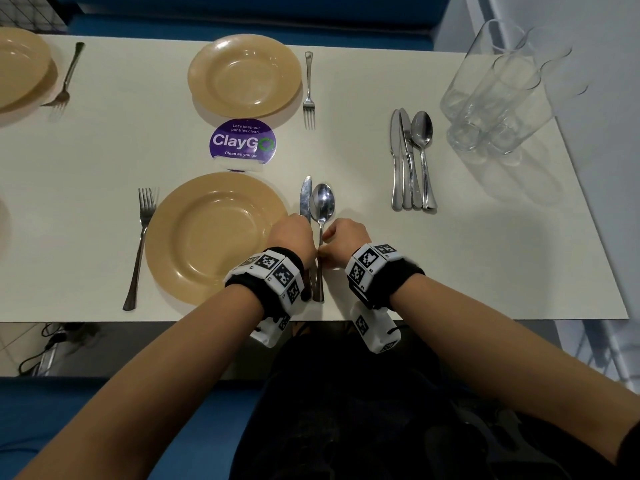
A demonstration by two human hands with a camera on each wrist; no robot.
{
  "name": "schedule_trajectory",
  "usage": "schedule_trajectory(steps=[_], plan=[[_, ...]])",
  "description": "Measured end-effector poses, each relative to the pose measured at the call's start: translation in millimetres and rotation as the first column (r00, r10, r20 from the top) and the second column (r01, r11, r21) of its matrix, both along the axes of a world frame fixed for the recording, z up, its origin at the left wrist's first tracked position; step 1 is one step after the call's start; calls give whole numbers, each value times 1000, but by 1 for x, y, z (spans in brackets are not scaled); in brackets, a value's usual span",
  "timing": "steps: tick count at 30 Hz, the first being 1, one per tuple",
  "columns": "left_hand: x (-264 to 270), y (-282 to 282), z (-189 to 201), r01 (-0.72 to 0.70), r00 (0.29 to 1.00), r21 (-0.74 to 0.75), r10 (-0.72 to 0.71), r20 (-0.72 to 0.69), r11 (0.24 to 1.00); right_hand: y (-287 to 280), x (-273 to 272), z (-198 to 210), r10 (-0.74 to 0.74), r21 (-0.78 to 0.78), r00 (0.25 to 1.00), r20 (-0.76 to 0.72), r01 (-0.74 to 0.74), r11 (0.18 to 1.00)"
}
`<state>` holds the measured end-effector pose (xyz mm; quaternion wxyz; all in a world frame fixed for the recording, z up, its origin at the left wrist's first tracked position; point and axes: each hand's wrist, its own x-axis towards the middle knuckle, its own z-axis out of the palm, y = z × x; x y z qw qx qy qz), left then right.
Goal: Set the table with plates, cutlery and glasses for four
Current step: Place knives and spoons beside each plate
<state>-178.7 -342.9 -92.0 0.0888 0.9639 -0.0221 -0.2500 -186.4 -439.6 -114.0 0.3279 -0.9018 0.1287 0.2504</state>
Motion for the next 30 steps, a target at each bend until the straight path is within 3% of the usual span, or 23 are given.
schedule_trajectory(steps=[24, 27, 30], plan=[[1, 0, 0, 41, 998, 21, -42, 37, 999, -7, 4, -3, -22, 46, 1000, 2, 21, 999], [13, -3, 5, -6, 997, -67, 11, 76, 998, -19, 15, -1, -53, 74, 998, 17, 52, 996], [33, -16, 10, -37, 993, -272, 66, 97, 962, -47, 35, 7, -88, 2, 989, 123, 88, 996]])
